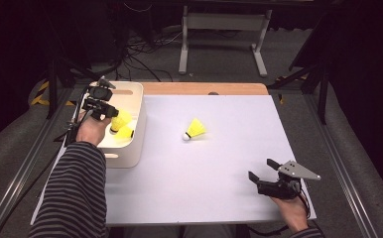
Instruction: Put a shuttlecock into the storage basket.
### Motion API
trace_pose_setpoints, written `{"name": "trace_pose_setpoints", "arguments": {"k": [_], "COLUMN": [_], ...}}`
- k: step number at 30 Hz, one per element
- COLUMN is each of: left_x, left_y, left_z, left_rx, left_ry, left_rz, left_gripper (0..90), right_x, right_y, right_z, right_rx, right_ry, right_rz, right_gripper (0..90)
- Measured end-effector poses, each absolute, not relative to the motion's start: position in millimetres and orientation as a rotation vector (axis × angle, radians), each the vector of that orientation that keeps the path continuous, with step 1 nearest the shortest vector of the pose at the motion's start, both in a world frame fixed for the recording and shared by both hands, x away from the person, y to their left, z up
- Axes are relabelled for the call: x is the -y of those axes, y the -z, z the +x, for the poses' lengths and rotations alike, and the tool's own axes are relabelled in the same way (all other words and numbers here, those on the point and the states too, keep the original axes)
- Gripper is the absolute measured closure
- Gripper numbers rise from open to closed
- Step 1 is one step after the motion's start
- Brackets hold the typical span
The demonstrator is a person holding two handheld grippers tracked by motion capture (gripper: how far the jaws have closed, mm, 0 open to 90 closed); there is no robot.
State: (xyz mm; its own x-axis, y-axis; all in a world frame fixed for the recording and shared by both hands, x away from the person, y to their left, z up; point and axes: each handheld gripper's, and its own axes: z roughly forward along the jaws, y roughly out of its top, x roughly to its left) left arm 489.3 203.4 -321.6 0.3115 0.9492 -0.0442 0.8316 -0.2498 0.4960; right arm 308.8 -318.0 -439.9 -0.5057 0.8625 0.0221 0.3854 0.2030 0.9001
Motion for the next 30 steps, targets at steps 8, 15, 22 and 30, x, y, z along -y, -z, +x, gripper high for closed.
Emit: {"name": "trace_pose_setpoints", "arguments": {"k": [8, 15, 22, 30], "left_x": [-202, -199, -196, -194], "left_y": [323, 321, 318, 315], "left_z": [489, 488, 484, 479], "left_rx": [-1.568, -1.552, -1.537, -1.514], "left_ry": [-0.365, -0.371, -0.377, -0.377], "left_rz": [2.16, 2.149, 2.131, 2.116], "left_gripper": [80.0, 62.3, 52.5, 48.1], "right_x": [318, 318, 318, 318], "right_y": [440, 440, 439, 439], "right_z": [309, 309, 309, 308], "right_rx": [-1.986, -1.985, -1.985, -1.984], "right_ry": [-1.264, -1.263, -1.263, -1.258], "right_rz": [1.157, 1.155, 1.153, 1.155], "right_gripper": [14.6, 14.6, 14.6, 14.7]}}
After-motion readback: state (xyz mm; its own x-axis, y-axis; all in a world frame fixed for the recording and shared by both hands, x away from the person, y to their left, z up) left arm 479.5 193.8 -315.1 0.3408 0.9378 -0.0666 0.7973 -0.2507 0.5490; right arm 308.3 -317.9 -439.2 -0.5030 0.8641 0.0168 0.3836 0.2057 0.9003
